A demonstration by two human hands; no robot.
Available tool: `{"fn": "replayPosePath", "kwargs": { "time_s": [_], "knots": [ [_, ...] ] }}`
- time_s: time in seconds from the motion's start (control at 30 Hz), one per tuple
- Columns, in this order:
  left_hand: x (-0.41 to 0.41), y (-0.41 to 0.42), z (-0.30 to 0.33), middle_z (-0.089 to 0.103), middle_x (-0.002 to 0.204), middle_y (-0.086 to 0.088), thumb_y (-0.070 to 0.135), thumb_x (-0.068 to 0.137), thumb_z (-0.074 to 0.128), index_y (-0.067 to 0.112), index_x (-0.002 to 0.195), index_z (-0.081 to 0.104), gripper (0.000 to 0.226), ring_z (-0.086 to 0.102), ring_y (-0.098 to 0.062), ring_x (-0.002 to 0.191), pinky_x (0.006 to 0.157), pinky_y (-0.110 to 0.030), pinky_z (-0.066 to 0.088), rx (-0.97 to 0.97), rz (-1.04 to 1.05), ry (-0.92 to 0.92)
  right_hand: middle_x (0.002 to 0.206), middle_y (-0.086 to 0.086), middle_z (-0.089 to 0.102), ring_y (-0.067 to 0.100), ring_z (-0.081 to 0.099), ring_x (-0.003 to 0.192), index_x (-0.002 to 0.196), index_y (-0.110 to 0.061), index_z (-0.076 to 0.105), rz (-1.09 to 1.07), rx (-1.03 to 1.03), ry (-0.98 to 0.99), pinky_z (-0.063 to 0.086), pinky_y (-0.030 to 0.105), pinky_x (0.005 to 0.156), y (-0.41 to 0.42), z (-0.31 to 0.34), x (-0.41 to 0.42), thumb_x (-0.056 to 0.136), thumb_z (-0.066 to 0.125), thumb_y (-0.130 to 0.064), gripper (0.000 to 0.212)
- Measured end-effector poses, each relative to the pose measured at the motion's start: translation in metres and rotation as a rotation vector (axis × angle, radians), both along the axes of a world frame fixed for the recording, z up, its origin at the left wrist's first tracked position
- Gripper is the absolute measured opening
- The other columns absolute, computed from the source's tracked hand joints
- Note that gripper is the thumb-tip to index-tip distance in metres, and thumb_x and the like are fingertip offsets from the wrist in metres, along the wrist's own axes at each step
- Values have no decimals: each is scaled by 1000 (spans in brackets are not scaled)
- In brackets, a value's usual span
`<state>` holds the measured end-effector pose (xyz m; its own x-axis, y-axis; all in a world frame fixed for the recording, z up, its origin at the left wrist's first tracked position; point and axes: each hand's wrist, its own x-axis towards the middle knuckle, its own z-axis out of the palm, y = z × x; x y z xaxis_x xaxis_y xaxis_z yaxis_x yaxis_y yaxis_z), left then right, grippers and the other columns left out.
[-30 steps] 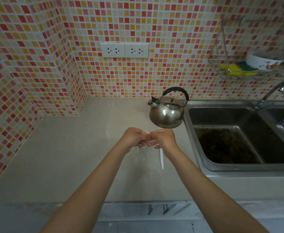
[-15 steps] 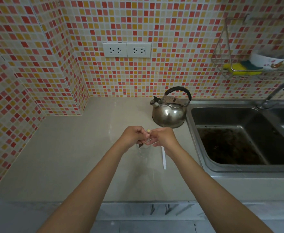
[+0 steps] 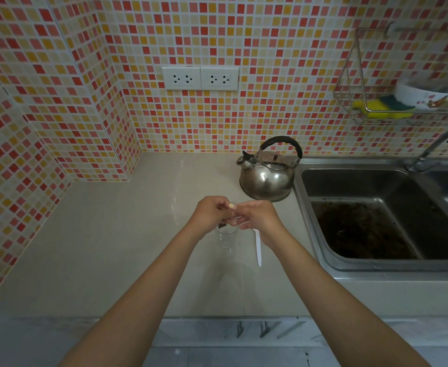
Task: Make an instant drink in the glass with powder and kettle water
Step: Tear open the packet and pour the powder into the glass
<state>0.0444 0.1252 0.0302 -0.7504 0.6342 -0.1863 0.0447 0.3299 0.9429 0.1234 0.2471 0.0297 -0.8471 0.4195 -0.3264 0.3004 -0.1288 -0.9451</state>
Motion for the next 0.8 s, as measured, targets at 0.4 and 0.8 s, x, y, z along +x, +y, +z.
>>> {"fn": "replayPosePath", "kwargs": {
  "time_s": [0.4, 0.8],
  "knots": [
    [6, 3, -4, 69, 65, -10, 4, 83, 67, 5, 69, 63, 15, 67, -15, 57, 73, -36, 60, -67, 34, 13, 65, 15, 66, 14, 62, 46, 82, 8, 68, 44, 379, -84, 53, 24, 46, 2, 2, -3, 88, 56, -1, 17],
    [13, -1, -5, 66, 121, 2, 20, 88, 60, 22, 125, 62, 37, 56, -18, 116, 95, -28, 44, -177, -45, 736, 79, 22, 71, 33, 69, 62, 80, 6, 68, 105, 744, -239, 57, 39, 61, 3, 27, -9, 86, 55, -7, 20]
  ]
}}
